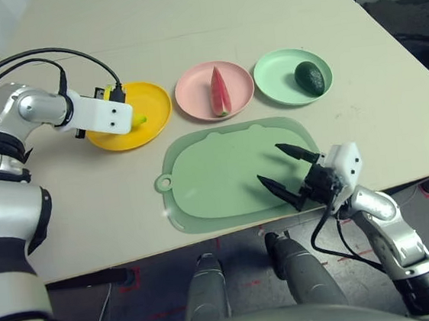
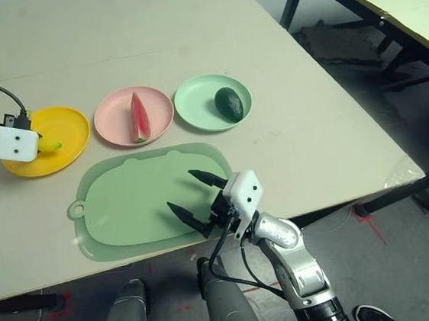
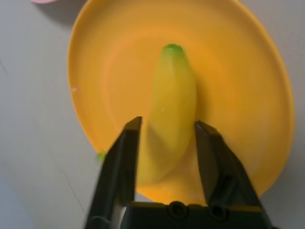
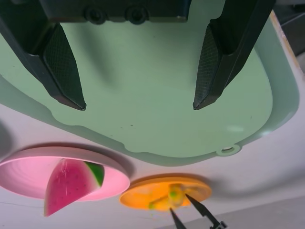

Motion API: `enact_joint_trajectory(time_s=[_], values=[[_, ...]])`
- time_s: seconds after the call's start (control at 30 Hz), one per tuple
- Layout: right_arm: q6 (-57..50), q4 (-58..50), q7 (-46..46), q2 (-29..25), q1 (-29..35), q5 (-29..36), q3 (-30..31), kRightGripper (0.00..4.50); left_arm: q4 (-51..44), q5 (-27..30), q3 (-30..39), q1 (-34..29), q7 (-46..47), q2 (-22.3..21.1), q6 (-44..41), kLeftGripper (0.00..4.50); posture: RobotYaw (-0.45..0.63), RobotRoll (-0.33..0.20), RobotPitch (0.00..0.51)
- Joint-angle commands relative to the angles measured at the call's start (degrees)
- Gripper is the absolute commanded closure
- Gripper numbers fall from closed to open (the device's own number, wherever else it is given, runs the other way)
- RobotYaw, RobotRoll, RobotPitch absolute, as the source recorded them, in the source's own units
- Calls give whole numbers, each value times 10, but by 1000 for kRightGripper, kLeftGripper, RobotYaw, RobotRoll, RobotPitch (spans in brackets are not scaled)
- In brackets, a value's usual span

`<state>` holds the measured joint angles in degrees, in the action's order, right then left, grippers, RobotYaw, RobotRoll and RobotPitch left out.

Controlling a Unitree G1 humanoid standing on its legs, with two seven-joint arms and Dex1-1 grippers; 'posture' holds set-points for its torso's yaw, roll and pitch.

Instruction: Place the fruits into color-matched plates.

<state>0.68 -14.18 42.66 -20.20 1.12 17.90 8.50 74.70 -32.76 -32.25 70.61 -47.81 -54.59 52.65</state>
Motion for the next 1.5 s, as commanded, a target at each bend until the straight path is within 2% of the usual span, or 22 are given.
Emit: enact_joint_trajectory(time_s=[0.03,0.1,0.13,0.33,0.5,0.57,0.63,0.73,0.87,0.93,0.97,1.03,1.2,1.27,1.37,1.5], values=[[2,0,8,-7,6,-4,4,0,8,-12,7,-7,7,1,2,852,-147,0,218],[2,3,8,-6,2,-2,4,0,8,-12,10,-6,8,1,5,136,-143,0,218],[1,4,8,-6,1,-2,4,0,8,-10,12,-6,7,1,8,28,-142,0,217],[-1,21,2,-2,-4,6,-13,0,5,30,55,-7,-26,-1,27,28,-137,0,215],[-8,76,-20,-11,-70,10,-67,0,-22,226,206,-44,-162,31,-24,28,-131,0,217],[-23,102,-43,-9,-120,13,-91,0,-72,313,267,-57,-196,54,-86,28,-100,0,220],[-36,137,-65,-10,-173,15,-118,0,-145,391,326,-77,-194,72,-171,28,-79,0,223],[-45,195,-87,-18,-240,17,-152,0,-282,464,391,-137,-144,80,-302,28,-50,0,227],[-37,293,-100,-36,-303,14,-188,0,-481,541,483,-272,-24,96,-464,28,-32,0,236],[-23,342,-102,-42,-319,11,-201,0,-579,585,529,-356,46,124,-542,28,-14,0,245],[-9,372,-101,-46,-321,7,-208,0,-645,599,550,-429,85,151,-573,28,11,0,248],[20,415,-100,-47,-311,9,-226,0,-760,609,574,-560,147,204,-611,28,21,0,249],[76,444,-63,-53,-283,26,-249,0,-882,630,621,-685,252,278,-657,28,72,0,254],[95,453,-47,-60,-273,25,-252,0,-898,634,637,-710,287,306,-661,28,85,0,254],[113,456,-37,-59,-260,37,-264,0,-901,615,632,-733,308,325,-653,28,84,0,253],[117,417,-27,-57,-226,62,-283,0,-890,604,632,-749,319,333,-643,28,77,0,250]])
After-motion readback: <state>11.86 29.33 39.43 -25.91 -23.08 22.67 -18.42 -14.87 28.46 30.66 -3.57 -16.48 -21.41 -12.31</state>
